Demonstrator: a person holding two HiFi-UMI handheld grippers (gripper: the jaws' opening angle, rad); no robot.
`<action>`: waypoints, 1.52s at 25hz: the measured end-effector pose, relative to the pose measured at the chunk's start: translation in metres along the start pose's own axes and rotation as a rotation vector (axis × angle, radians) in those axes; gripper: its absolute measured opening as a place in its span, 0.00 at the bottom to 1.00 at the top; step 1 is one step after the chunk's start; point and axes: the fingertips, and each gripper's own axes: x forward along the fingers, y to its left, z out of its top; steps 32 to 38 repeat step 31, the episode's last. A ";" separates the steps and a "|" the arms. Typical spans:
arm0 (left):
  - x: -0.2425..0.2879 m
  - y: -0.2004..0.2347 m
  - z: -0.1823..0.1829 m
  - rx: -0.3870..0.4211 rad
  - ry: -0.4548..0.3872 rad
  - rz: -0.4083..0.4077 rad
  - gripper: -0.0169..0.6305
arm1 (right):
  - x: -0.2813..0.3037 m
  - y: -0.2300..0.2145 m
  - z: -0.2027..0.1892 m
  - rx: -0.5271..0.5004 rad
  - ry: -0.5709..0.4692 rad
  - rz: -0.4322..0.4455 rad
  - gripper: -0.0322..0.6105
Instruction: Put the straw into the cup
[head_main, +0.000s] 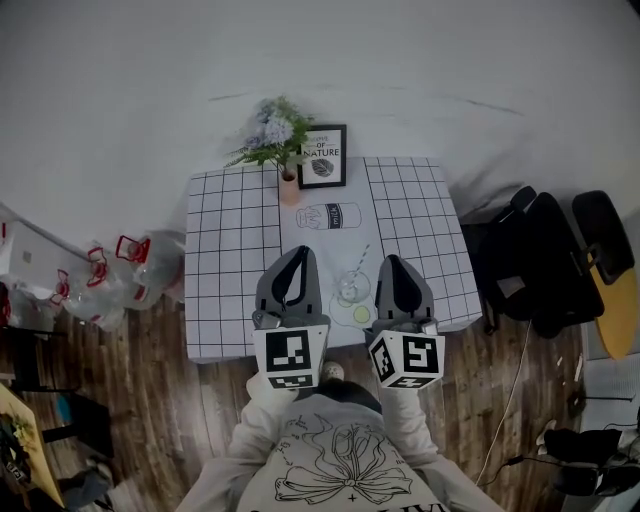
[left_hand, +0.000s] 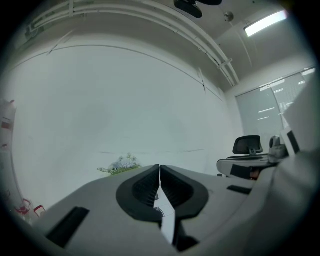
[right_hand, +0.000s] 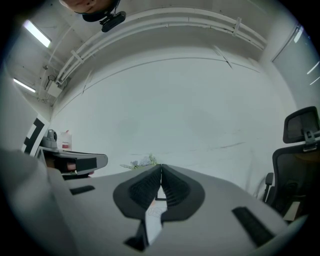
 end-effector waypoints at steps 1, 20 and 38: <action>-0.001 -0.001 0.001 0.001 -0.002 -0.002 0.04 | -0.001 0.000 0.000 -0.002 -0.001 -0.001 0.05; -0.004 -0.008 0.004 0.008 -0.012 -0.002 0.04 | -0.005 -0.002 0.006 -0.023 -0.010 0.006 0.05; -0.001 -0.009 0.004 0.004 -0.011 0.010 0.04 | -0.002 -0.005 0.004 -0.014 -0.006 0.010 0.05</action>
